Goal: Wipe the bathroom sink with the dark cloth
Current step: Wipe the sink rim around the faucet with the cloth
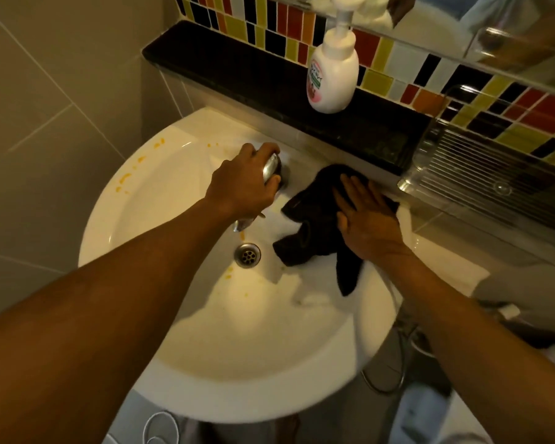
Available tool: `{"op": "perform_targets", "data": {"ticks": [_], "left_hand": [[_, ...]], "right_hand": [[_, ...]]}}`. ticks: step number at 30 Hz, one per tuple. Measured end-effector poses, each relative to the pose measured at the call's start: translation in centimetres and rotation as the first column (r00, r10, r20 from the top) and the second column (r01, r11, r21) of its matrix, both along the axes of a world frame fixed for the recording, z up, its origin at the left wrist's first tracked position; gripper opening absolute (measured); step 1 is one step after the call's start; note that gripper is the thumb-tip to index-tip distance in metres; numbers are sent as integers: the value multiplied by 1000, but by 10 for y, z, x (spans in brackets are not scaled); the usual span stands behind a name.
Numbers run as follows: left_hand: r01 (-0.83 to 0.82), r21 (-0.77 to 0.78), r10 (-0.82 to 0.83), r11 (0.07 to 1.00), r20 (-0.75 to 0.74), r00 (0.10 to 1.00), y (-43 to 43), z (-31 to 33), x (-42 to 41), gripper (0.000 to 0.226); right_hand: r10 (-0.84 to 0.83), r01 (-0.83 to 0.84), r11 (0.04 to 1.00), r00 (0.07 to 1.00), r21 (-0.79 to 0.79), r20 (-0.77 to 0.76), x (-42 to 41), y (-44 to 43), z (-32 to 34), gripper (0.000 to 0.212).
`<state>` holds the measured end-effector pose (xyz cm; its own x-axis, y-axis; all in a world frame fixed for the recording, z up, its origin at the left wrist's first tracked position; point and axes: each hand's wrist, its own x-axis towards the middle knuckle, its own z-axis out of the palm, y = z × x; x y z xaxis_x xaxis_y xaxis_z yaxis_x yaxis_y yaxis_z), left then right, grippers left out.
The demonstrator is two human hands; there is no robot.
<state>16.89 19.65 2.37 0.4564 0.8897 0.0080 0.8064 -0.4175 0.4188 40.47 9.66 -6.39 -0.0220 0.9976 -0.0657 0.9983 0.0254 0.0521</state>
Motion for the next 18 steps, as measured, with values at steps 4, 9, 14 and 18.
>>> {"op": "perform_targets", "data": {"ticks": [4, 9, 14, 18], "left_hand": [[5, -13, -5, 1000, 22, 1000, 0, 0, 0, 50], [12, 13, -12, 1000, 18, 1000, 1, -2, 0, 49], [8, 16, -9, 1000, 15, 1000, -2, -2, 1, 50], [16, 30, -17, 999, 33, 999, -2, -5, 0, 51]], "right_hand": [[-270, 267, 963, 952, -44, -145, 4, -62, -1, 60], [-524, 510, 849, 789, -133, -320, -12, -107, -1, 61], [-503, 498, 864, 851, -74, -153, -15, -63, 0, 61], [-156, 156, 988, 988, -13, 0, -19, -1, 2, 59]]}}
